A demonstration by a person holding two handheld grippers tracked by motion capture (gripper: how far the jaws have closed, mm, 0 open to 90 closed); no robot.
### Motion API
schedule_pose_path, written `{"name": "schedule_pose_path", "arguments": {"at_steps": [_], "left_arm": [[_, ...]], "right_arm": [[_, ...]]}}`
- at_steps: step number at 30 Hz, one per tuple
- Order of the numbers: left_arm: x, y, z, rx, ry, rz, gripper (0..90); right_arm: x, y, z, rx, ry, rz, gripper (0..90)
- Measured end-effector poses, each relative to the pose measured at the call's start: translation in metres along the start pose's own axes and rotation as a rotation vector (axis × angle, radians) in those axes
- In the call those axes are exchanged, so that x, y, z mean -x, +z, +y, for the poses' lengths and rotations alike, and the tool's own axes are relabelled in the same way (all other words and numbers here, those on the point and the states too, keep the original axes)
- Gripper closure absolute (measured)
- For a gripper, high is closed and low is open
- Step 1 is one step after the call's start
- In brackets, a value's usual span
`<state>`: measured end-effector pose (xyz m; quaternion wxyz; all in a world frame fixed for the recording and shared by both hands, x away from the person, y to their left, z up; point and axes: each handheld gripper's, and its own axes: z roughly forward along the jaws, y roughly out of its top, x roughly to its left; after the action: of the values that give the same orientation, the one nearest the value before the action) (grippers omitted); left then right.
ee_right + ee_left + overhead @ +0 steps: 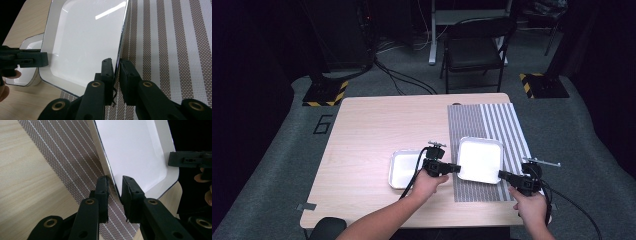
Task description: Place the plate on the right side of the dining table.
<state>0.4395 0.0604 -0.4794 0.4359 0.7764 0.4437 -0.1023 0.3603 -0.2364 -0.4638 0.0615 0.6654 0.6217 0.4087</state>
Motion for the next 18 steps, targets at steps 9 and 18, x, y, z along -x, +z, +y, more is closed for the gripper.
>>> {"name": "schedule_pose_path", "arguments": {"at_steps": [9,18], "left_arm": [[0.003,0.012,-0.001,-0.018,0.003,-0.002,74.9],[0.003,0.02,-0.003,-0.025,-0.006,-0.002,74.8]], "right_arm": [[0.01,-0.003,-0.001,0.002,-0.005,-0.005,82.1],[0.016,-0.003,-0.002,-0.005,-0.01,-0.014,82.1]]}}
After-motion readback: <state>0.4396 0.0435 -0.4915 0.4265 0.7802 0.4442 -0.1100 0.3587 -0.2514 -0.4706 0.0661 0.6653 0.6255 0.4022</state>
